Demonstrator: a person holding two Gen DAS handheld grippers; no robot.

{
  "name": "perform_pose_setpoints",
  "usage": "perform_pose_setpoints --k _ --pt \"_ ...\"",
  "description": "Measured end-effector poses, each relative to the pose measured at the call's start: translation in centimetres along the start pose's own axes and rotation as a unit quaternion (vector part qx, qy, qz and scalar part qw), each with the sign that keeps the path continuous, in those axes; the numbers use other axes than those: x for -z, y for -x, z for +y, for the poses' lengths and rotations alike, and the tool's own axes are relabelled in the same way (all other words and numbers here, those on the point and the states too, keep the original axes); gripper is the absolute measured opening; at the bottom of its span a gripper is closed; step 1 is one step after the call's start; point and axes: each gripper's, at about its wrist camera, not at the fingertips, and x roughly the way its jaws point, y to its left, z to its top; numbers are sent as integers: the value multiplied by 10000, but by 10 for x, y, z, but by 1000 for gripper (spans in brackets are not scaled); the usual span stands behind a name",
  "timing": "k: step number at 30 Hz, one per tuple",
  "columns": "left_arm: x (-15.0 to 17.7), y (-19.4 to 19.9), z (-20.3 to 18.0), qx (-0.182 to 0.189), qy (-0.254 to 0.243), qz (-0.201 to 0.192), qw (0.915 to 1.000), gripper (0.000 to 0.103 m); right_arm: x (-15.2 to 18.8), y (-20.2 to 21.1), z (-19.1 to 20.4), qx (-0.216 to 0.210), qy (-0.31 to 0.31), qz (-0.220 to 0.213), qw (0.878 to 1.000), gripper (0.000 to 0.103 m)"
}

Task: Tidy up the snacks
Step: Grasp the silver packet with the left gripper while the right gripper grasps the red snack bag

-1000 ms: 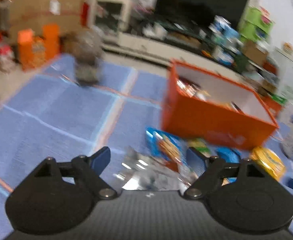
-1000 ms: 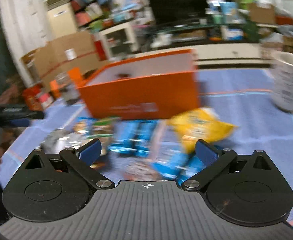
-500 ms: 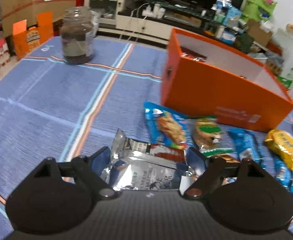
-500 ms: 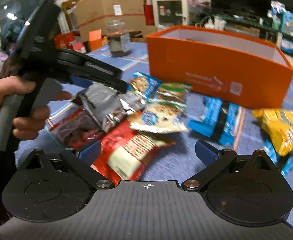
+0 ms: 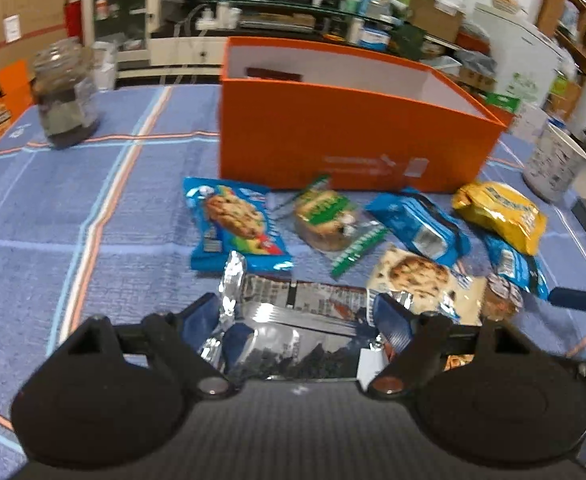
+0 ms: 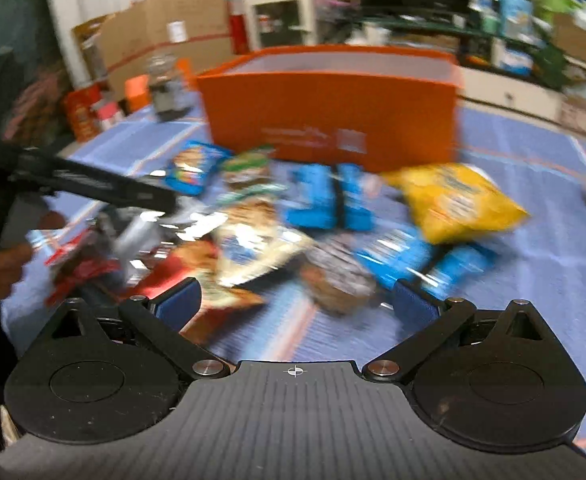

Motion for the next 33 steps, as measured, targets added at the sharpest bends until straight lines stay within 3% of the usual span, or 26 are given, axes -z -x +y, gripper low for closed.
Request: perform_pose_setpoints --k 5,8,13,17,20,23,27,30,33 --pt "2 -2 -11 128 -291 37 9995 84 7 6 -27 431 -225 -16 9988 96" --pt "-1 4 -5 79 -147 -63 9998 84 -1 7 -24 228 -364 -129 9990 96" --pt "-2 42 12 -118 460 -406 9980 84 -13 12 6 -55 144 -377 9992 96" --pt "21 61 5 286 910 -291 9950 84 -5 2 27 -654 301 -137 9973 96" --pt "33 56 -3 383 1067 -40 9935 84 1 1 48 -644 650 -80 9958 96" --pt "34 46 -4 327 1135 115 9929 84 8 12 75 -826 1042 -316 9906 96" --pt "26 36 2 792 1300 372 9876 84 16 16 107 -1789 1558 -316 9709 95" --pt "19 17 4 1081 1378 701 9821 84 13 3 118 -2342 1416 78 9618 95" --pt "14 3 5 929 1373 855 9825 84 13 -11 115 -2378 1255 336 9626 95"
